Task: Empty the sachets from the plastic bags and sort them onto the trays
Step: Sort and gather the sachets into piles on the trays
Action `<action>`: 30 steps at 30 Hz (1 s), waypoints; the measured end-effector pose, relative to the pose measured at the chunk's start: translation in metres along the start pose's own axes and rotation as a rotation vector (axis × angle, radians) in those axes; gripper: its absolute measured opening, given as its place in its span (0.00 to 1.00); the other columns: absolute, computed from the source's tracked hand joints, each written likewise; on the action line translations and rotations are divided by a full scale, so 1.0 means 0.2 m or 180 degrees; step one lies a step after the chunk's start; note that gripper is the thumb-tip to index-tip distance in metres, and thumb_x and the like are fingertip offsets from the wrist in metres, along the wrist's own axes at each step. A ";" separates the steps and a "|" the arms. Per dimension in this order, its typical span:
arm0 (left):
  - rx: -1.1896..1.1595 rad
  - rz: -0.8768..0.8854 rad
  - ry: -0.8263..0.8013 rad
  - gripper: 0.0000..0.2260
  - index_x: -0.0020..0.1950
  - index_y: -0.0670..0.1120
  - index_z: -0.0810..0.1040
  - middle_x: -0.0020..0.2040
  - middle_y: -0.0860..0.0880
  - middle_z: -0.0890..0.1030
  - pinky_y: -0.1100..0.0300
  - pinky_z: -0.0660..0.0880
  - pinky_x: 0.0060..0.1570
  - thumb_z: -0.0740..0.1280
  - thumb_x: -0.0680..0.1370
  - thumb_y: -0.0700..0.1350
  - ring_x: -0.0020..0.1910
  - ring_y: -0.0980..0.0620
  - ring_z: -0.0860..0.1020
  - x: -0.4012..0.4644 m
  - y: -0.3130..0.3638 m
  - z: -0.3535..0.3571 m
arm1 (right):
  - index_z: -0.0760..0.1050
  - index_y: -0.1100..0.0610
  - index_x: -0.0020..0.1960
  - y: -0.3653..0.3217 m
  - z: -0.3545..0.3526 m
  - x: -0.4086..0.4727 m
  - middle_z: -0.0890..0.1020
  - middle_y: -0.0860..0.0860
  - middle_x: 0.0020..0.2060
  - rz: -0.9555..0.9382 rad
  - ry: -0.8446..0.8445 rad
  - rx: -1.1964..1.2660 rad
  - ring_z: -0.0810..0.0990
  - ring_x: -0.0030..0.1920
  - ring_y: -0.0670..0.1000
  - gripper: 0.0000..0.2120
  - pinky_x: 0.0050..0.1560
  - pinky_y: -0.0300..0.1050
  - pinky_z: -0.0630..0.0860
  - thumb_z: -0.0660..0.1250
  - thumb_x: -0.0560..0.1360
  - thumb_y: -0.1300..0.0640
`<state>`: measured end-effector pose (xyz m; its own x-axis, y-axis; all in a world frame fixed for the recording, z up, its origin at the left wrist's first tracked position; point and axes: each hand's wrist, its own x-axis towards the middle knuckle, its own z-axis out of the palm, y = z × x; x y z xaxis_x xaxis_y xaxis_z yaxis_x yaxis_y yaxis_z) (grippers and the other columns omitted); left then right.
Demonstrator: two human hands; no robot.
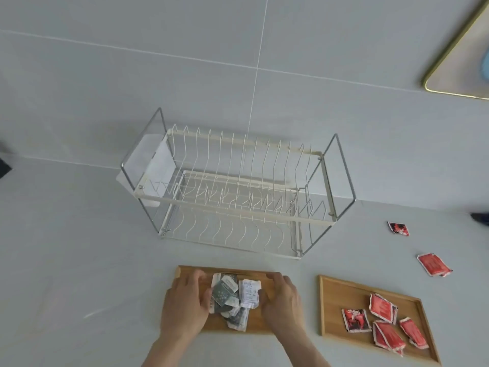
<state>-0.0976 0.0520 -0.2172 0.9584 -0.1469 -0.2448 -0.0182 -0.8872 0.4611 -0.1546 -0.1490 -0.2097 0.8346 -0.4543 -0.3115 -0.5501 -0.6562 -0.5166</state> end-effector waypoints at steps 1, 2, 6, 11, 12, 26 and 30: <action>0.0041 0.0056 -0.0013 0.13 0.62 0.54 0.73 0.59 0.53 0.79 0.54 0.74 0.59 0.65 0.79 0.53 0.61 0.49 0.76 0.00 0.00 0.00 | 0.74 0.50 0.68 0.01 0.00 -0.01 0.79 0.50 0.63 -0.0091 0.0028 -0.0152 0.77 0.63 0.55 0.21 0.60 0.49 0.75 0.69 0.75 0.55; 0.0070 0.0105 -0.0037 0.14 0.64 0.55 0.72 0.61 0.53 0.78 0.54 0.73 0.61 0.65 0.79 0.53 0.62 0.49 0.75 0.00 0.00 -0.01 | 0.73 0.50 0.69 0.01 -0.01 -0.02 0.78 0.50 0.65 -0.0158 0.0048 -0.0293 0.76 0.65 0.55 0.22 0.61 0.49 0.74 0.69 0.75 0.54; 0.0065 0.0494 -0.0135 0.20 0.71 0.55 0.68 0.69 0.55 0.74 0.55 0.70 0.67 0.64 0.79 0.53 0.68 0.51 0.72 0.02 0.07 0.00 | 0.65 0.49 0.77 0.06 -0.05 -0.06 0.66 0.53 0.77 -0.0195 -0.0002 -0.0719 0.65 0.77 0.56 0.27 0.74 0.51 0.66 0.64 0.79 0.48; 0.0155 0.1022 -0.0388 0.23 0.75 0.56 0.62 0.75 0.57 0.67 0.57 0.65 0.73 0.63 0.81 0.53 0.75 0.54 0.64 0.02 0.27 0.07 | 0.60 0.49 0.79 0.20 -0.14 -0.08 0.59 0.54 0.81 -0.0127 0.0085 -0.0916 0.55 0.82 0.57 0.29 0.79 0.53 0.58 0.61 0.80 0.46; 0.0181 0.1113 -0.0418 0.23 0.76 0.56 0.62 0.75 0.57 0.66 0.58 0.64 0.74 0.63 0.81 0.53 0.75 0.54 0.63 0.01 0.32 0.08 | 0.59 0.49 0.79 0.23 -0.17 -0.08 0.58 0.54 0.81 -0.0107 0.0088 -0.0925 0.54 0.82 0.57 0.29 0.79 0.53 0.57 0.62 0.80 0.47; 0.0589 0.1859 -0.0695 0.24 0.77 0.55 0.62 0.75 0.57 0.66 0.57 0.60 0.76 0.62 0.81 0.52 0.75 0.54 0.64 -0.02 1.29 0.54 | 0.71 0.49 0.72 1.02 -0.77 0.11 0.73 0.50 0.72 0.0134 0.0503 -0.0439 0.72 0.71 0.55 0.22 0.69 0.49 0.71 0.64 0.79 0.51; 0.0616 0.1941 -0.0793 0.24 0.77 0.55 0.62 0.75 0.58 0.66 0.58 0.60 0.76 0.61 0.81 0.53 0.75 0.56 0.64 -0.04 1.65 0.74 | 0.78 0.51 0.66 1.38 -1.02 0.26 0.79 0.50 0.65 0.0381 0.0674 -0.0384 0.79 0.64 0.56 0.20 0.62 0.51 0.76 0.70 0.75 0.54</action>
<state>-0.1539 -0.3040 -0.1891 0.6671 -0.7206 -0.1893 -0.6065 -0.6728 0.4238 -0.2697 -0.4757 -0.2062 0.7456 -0.6404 -0.1844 -0.6546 -0.6516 -0.3833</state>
